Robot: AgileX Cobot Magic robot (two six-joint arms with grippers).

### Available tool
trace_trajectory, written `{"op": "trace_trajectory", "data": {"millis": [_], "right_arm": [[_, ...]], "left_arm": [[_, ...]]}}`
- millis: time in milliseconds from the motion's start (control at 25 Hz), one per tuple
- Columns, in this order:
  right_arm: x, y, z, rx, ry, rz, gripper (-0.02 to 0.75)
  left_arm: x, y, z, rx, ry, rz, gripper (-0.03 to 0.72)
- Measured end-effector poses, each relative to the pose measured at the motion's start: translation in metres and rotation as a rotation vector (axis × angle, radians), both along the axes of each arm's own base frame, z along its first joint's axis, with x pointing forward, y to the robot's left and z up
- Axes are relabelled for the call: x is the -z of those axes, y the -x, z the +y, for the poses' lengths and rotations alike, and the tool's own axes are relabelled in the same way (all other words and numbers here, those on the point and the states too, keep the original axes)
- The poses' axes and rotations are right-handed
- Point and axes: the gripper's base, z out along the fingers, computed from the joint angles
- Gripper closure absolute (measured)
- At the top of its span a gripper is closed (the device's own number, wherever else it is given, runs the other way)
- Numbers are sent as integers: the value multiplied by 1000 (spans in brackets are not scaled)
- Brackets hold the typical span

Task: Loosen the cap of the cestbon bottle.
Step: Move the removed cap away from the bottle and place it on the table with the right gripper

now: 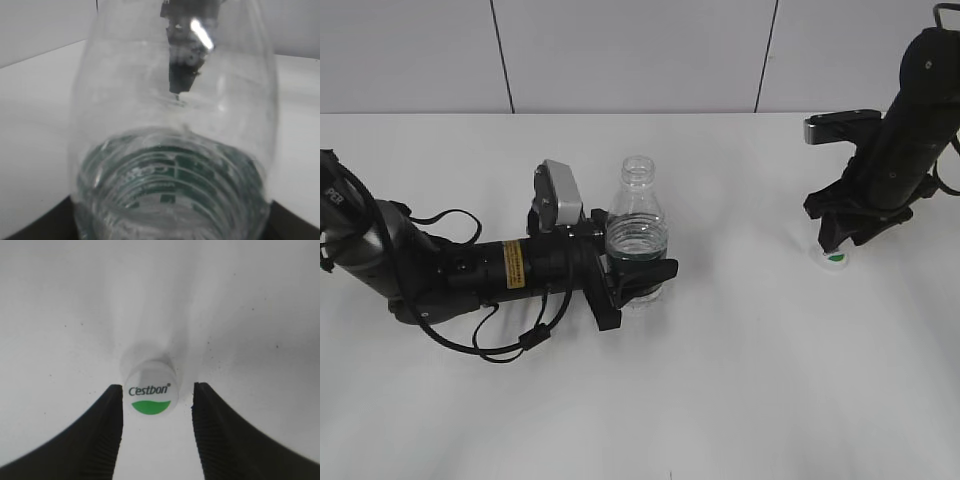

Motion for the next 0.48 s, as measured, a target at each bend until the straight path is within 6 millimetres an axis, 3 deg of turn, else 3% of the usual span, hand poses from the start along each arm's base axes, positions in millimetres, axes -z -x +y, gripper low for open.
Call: {"op": "trace_trajectory", "data": {"millis": [80, 280, 480], "right_arm": [[0, 0, 0, -5, 5, 3, 368], [-3, 4, -1, -11, 11, 32, 216], [-16, 6, -1, -13, 8, 18, 181]], "left_arm": [[0, 0, 0, 0, 0, 0, 281], [0, 0, 0, 0, 0, 0, 281], [0, 0, 0, 0, -1, -2, 281]]}}
